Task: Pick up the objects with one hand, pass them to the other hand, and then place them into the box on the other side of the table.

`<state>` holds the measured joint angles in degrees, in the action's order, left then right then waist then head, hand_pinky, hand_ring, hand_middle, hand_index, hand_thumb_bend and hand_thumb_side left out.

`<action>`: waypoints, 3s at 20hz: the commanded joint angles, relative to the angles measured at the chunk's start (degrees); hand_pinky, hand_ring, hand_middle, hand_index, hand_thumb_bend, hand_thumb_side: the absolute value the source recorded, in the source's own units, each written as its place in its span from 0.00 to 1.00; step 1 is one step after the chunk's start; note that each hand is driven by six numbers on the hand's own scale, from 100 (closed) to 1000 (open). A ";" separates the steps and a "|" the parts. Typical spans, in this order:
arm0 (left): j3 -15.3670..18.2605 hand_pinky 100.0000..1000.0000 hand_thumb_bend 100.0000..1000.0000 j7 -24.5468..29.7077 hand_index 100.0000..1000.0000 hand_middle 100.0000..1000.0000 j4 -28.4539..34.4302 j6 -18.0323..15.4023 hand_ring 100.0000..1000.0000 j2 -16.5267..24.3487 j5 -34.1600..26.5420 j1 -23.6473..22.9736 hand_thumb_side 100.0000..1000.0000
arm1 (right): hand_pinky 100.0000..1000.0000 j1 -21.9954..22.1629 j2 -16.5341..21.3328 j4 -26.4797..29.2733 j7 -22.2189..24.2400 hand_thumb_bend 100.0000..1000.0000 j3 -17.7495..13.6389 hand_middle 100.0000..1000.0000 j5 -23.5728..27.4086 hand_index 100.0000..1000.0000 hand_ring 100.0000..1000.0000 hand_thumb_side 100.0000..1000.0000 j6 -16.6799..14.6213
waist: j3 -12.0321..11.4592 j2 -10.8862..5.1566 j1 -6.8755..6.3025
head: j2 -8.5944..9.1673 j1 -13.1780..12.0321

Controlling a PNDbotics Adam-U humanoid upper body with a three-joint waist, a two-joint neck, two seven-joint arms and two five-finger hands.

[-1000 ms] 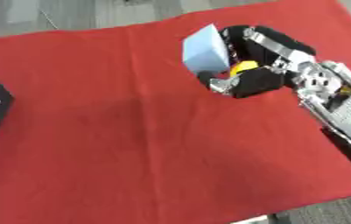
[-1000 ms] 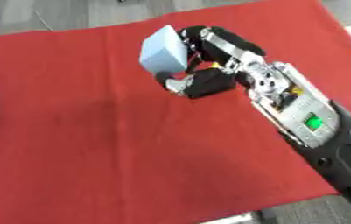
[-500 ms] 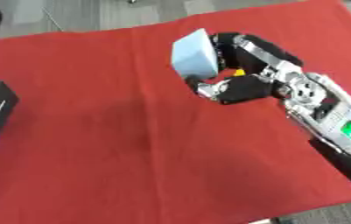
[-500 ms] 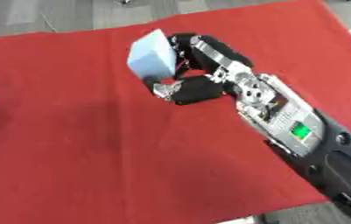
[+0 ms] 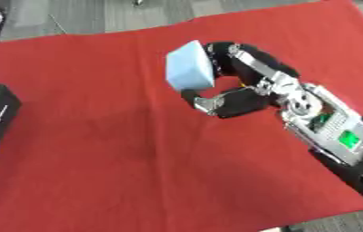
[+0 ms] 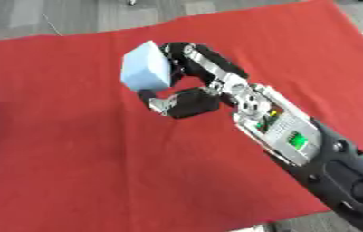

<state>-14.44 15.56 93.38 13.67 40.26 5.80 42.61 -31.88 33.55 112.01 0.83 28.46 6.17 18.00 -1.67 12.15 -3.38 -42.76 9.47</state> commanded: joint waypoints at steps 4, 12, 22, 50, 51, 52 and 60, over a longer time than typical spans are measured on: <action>-2.55 0.78 0.07 3.63 0.75 0.77 0.40 0.82 0.76 1.06 0.18 2.75 0.70 | 0.58 -1.33 0.23 2.47 2.72 0.00 0.30 0.40 2.42 0.57 0.58 0.06 -1.87 | -0.13 -2.24 -0.63 | -0.18 -0.19; -6.12 0.78 0.07 6.89 0.75 0.77 0.62 2.14 0.76 -0.87 0.77 5.79 0.71 | 0.58 -1.75 -1.21 2.58 2.71 0.00 1.42 0.39 5.91 0.57 0.58 0.09 -3.10 | -0.73 -2.57 -0.71 | -0.54 0.00; -9.84 0.78 0.08 9.13 0.76 0.77 -0.46 2.97 0.76 -3.74 1.96 8.57 0.73 | 0.59 -3.41 -3.98 1.42 1.23 0.00 3.09 0.39 9.26 0.57 0.58 0.12 -2.42 | -1.97 -2.17 -0.97 | -0.36 0.55; -10.40 0.81 0.19 22.41 0.79 0.78 4.92 6.02 0.79 -4.67 6.67 9.88 0.60 | 0.58 -4.29 -6.50 -1.01 2.17 0.00 4.92 0.39 7.51 0.57 0.58 0.11 -3.86 | -3.22 -1.35 -1.36 | -0.64 1.54; -10.41 0.81 0.19 22.88 0.79 0.78 5.17 5.94 0.79 -4.73 7.06 9.92 0.58 | 0.58 -4.28 -6.53 -1.04 2.26 0.00 4.99 0.39 7.47 0.57 0.58 0.11 -3.91 | -3.24 -1.34 -1.35 | -0.65 1.54; -10.38 0.81 0.22 23.37 0.78 0.78 5.48 5.81 0.79 -4.75 7.47 9.95 0.53 | 0.58 -4.27 -6.56 -1.08 2.35 0.00 5.04 0.39 7.40 0.57 0.58 0.11 -3.95 | -3.26 -1.34 -1.35 | -0.66 1.54; -9.80 0.84 0.39 27.55 0.78 0.75 8.64 4.01 0.81 -4.48 13.45 9.96 0.29 | 0.58 -4.20 -6.78 -1.81 2.72 0.00 5.17 0.39 7.03 0.57 0.58 0.11 -4.04 | -3.38 -1.21 -1.43 | -0.63 1.72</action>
<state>-25.28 42.37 100.89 17.92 34.24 18.14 51.37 -35.27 26.86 109.82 3.38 34.00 13.52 14.04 -4.95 11.78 -4.16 -43.24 11.04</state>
